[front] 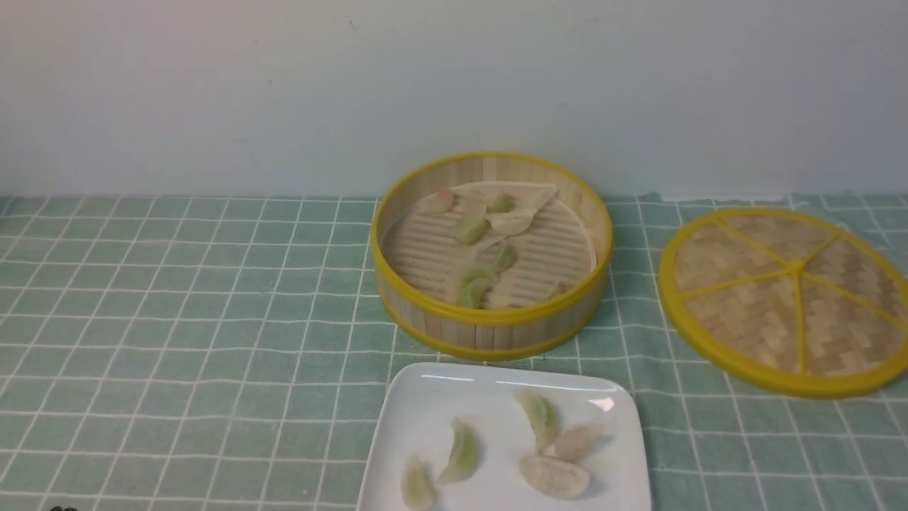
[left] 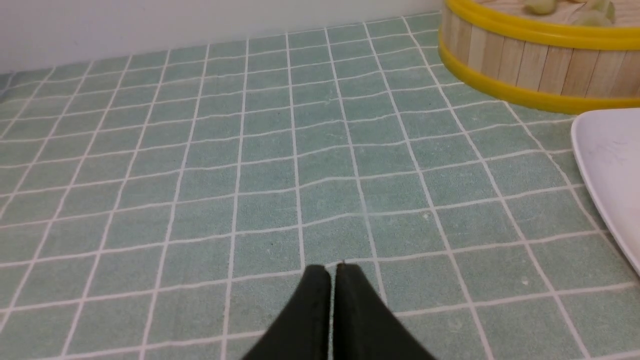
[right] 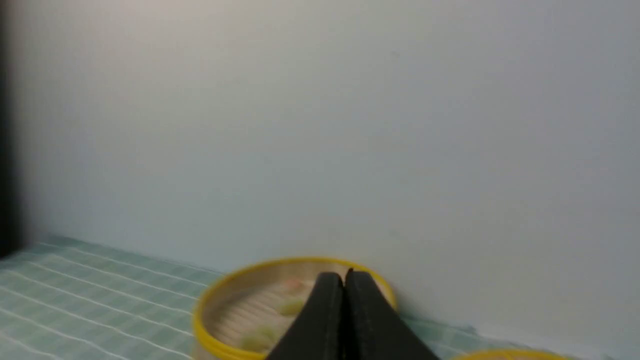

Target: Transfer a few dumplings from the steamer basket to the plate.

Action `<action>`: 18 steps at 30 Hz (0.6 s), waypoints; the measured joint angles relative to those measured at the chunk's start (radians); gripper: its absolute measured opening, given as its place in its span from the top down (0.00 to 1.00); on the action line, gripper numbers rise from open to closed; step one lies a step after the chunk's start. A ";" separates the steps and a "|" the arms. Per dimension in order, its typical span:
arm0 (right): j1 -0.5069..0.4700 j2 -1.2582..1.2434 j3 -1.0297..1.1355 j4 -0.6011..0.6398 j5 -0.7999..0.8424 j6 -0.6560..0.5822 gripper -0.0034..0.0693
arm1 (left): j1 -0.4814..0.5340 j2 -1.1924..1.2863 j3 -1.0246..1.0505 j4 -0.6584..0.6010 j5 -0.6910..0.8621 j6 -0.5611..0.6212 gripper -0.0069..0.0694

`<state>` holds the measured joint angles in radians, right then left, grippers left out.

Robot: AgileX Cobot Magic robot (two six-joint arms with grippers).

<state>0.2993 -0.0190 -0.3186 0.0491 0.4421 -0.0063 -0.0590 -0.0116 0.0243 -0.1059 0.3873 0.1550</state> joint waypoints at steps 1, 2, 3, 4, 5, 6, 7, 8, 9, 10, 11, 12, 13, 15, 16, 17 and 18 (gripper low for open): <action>-0.058 0.000 0.037 -0.007 0.000 0.000 0.97 | 0.000 0.000 0.000 0.001 0.000 0.000 0.92; -0.102 0.000 0.068 -0.012 0.000 0.000 0.97 | 0.000 0.000 0.000 0.001 0.000 0.000 0.92; -0.154 0.000 0.109 -0.015 0.000 0.000 0.97 | 0.000 0.000 0.000 0.001 0.000 0.000 0.92; -0.202 0.000 0.152 -0.017 0.000 -0.001 0.97 | 0.000 0.000 0.000 0.001 0.000 0.000 0.92; -0.245 0.000 0.196 -0.018 0.000 -0.001 0.97 | 0.000 0.000 0.000 0.001 0.000 0.000 0.92; -0.280 0.000 0.240 -0.018 0.001 -0.001 0.97 | 0.000 0.000 0.000 0.001 0.000 0.000 0.92; -0.308 0.000 0.282 -0.018 0.001 -0.001 0.97 | 0.000 0.000 0.000 0.001 0.000 0.000 0.92; -0.331 0.000 0.316 -0.018 0.006 -0.001 0.97 | 0.000 0.000 0.000 0.001 0.000 0.000 0.92; -0.345 0.002 0.328 -0.018 -0.004 0.001 0.97 | 0.000 0.000 0.000 0.001 -0.001 0.000 0.92; -0.355 0.002 0.333 -0.018 -0.030 0.001 0.97 | 0.000 0.000 0.000 0.001 -0.001 0.000 0.92; -0.357 0.002 0.334 -0.018 -0.037 0.001 0.97 | 0.000 0.000 0.000 0.001 -0.001 0.000 0.92; -0.360 0.002 0.336 -0.018 -0.051 0.001 0.97 | 0.000 0.000 0.000 0.001 -0.001 0.000 0.92; -0.360 0.002 0.338 -0.018 -0.059 0.001 0.97 | 0.000 0.000 0.000 0.001 -0.001 0.000 0.92; -0.360 0.002 0.339 -0.018 -0.061 0.001 0.97 | 0.000 0.000 0.000 0.001 -0.001 0.000 0.92; -0.360 0.002 0.339 -0.018 -0.061 0.001 0.97 | 0.000 0.000 0.000 0.001 -0.001 0.000 0.92; -0.360 0.002 0.339 -0.016 -0.061 0.001 0.97 | 0.000 0.000 0.000 0.001 -0.001 0.000 0.92; -0.360 0.002 0.339 -0.015 -0.061 0.001 0.97 | 0.000 0.000 0.000 0.001 -0.001 0.000 0.92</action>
<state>-0.0611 -0.0169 0.0201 0.0341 0.3808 -0.0055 -0.0590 -0.0116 0.0243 -0.1051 0.3863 0.1550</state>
